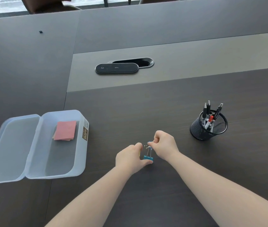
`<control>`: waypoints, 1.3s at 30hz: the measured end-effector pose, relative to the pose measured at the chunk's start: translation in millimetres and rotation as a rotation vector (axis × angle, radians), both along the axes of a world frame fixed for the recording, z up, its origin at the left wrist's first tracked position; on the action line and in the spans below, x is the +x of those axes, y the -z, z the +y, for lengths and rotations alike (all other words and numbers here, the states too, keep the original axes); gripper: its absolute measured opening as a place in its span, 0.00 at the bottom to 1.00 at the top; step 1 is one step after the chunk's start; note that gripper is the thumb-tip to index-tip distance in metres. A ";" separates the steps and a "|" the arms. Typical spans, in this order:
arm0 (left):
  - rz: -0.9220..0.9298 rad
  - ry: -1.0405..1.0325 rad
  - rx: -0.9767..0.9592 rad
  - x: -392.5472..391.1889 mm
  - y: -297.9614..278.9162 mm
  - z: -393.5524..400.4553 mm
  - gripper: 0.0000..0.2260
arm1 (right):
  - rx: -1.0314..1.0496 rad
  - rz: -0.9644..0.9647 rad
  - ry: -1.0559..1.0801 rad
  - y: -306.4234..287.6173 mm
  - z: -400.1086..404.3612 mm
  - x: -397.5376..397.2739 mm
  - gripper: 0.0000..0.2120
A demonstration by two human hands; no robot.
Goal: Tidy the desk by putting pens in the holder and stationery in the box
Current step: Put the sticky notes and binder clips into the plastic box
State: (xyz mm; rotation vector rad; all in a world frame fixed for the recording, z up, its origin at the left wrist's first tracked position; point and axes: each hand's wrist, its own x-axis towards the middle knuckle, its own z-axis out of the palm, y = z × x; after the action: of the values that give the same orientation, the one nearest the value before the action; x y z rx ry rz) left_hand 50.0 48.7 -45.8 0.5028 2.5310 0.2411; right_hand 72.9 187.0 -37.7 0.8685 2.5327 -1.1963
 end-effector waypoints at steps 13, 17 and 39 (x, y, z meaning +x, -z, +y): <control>0.026 -0.029 -0.026 0.2 14.3 15.3 0.15 | 0.026 0.083 0.056 -6.5 10.8 0.5 0.20; 0.025 -0.185 0.104 -26.1 -9.5 -6.1 0.13 | -0.001 0.102 0.032 -13.9 3.1 -8.1 0.20; -0.344 -0.883 0.250 -83.1 -89.0 -241.6 0.09 | 0.002 0.168 -0.794 -85.1 -221.5 -119.0 0.06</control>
State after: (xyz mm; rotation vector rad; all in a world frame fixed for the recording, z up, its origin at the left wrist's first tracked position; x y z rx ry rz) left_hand -33.1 -192.8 43.2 -0.5641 2.2260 0.8821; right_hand -46.1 -34.5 47.4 -0.2660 2.5738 -1.0033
